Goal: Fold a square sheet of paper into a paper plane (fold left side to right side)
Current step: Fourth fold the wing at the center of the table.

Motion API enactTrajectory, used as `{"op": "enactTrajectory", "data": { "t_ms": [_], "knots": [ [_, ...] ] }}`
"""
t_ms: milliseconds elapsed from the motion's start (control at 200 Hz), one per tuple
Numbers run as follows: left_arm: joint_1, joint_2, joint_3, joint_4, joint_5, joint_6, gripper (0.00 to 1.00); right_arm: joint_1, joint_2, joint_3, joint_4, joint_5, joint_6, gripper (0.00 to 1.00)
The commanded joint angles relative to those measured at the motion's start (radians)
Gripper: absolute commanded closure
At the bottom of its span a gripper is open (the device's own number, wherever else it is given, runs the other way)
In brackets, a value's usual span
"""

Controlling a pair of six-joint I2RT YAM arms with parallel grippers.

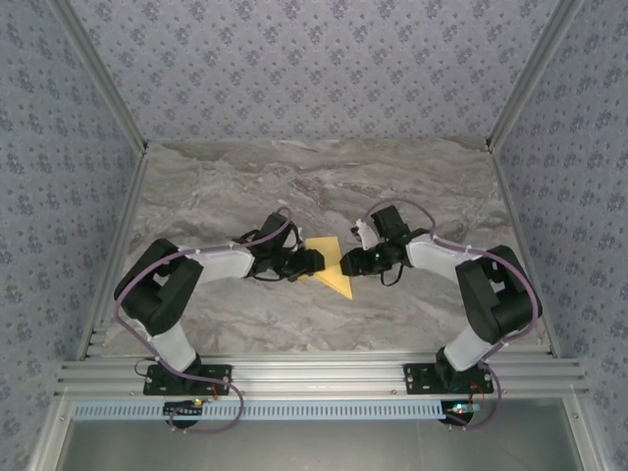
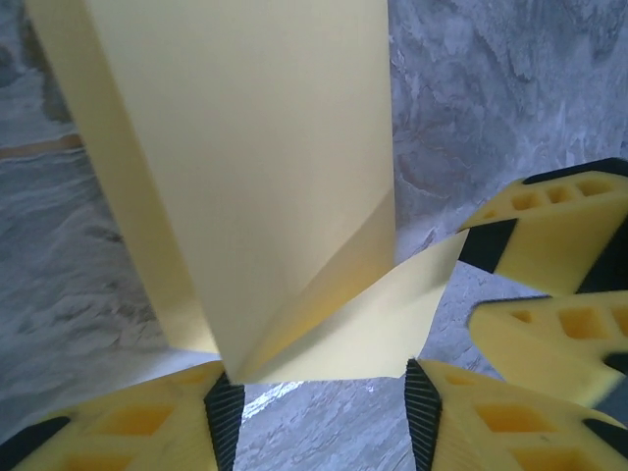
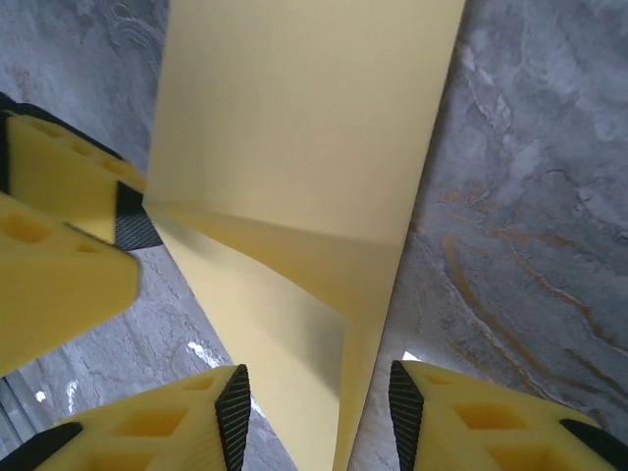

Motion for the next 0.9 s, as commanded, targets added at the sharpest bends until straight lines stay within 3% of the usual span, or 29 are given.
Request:
{"op": "enactTrajectory", "data": {
  "t_ms": [0, 260, 420, 894],
  "knots": [
    [-0.008, 0.022, 0.052, 0.064, 0.039, -0.024, 0.56, 0.005, -0.075, -0.034, -0.010, 0.049, -0.031, 0.52],
    [-0.009, 0.000, 0.059, 0.091, 0.046, -0.073, 0.62, 0.111, -0.203, -0.174, 0.112, 0.135, -0.046, 0.42],
    [-0.009, -0.003, 0.083, 0.065, 0.049, -0.082, 0.64, 0.184, -0.208, -0.195, 0.145, 0.226, -0.056, 0.42],
    [-0.009, 0.011, 0.115, 0.063, 0.063, -0.110, 0.64, 0.269, -0.129, -0.137, 0.140, 0.375, -0.089, 0.48]
  ]
}}
